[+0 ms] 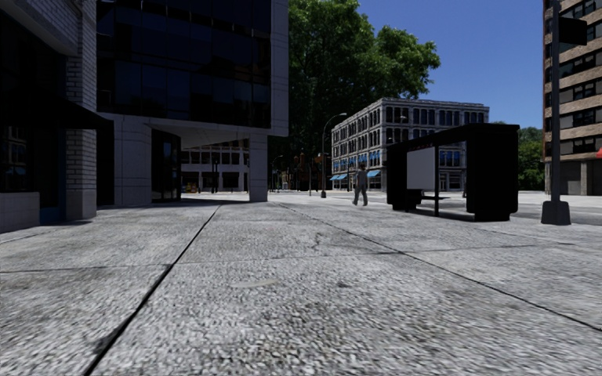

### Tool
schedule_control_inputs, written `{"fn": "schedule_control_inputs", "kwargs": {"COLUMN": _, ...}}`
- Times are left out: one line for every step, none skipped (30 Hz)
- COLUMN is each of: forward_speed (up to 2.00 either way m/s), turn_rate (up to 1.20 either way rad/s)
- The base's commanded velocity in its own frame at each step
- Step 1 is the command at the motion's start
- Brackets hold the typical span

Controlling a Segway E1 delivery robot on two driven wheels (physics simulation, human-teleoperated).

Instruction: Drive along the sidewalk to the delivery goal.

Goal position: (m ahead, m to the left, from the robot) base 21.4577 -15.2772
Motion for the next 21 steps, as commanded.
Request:
{"fn": "schedule_control_inputs", "kwargs": {"forward_speed": 2.00, "turn_rate": 0.00}}
{"fn": "schedule_control_inputs", "kwargs": {"forward_speed": 2.00, "turn_rate": 0.00}}
{"fn": "schedule_control_inputs", "kwargs": {"forward_speed": 2.00, "turn_rate": 0.00}}
{"fn": "schedule_control_inputs", "kwargs": {"forward_speed": 2.00, "turn_rate": 0.00}}
{"fn": "schedule_control_inputs", "kwargs": {"forward_speed": 2.00, "turn_rate": 0.00}}
{"fn": "schedule_control_inputs", "kwargs": {"forward_speed": 2.00, "turn_rate": 0.00}}
{"fn": "schedule_control_inputs", "kwargs": {"forward_speed": 2.00, "turn_rate": 0.00}}
{"fn": "schedule_control_inputs", "kwargs": {"forward_speed": 2.00, "turn_rate": 0.00}}
{"fn": "schedule_control_inputs", "kwargs": {"forward_speed": 2.00, "turn_rate": 0.00}}
{"fn": "schedule_control_inputs", "kwargs": {"forward_speed": 2.00, "turn_rate": 0.00}}
{"fn": "schedule_control_inputs", "kwargs": {"forward_speed": 2.00, "turn_rate": 0.00}}
{"fn": "schedule_control_inputs", "kwargs": {"forward_speed": 2.00, "turn_rate": 0.00}}
{"fn": "schedule_control_inputs", "kwargs": {"forward_speed": 2.00, "turn_rate": 0.00}}
{"fn": "schedule_control_inputs", "kwargs": {"forward_speed": 2.00, "turn_rate": 0.00}}
{"fn": "schedule_control_inputs", "kwargs": {"forward_speed": 2.00, "turn_rate": 0.00}}
{"fn": "schedule_control_inputs", "kwargs": {"forward_speed": 2.00, "turn_rate": 0.00}}
{"fn": "schedule_control_inputs", "kwargs": {"forward_speed": 2.00, "turn_rate": 0.00}}
{"fn": "schedule_control_inputs", "kwargs": {"forward_speed": 2.00, "turn_rate": 0.00}}
{"fn": "schedule_control_inputs", "kwargs": {"forward_speed": 2.00, "turn_rate": 0.00}}
{"fn": "schedule_control_inputs", "kwargs": {"forward_speed": 2.00, "turn_rate": 0.00}}
{"fn": "schedule_control_inputs", "kwargs": {"forward_speed": 2.00, "turn_rate": 0.00}}
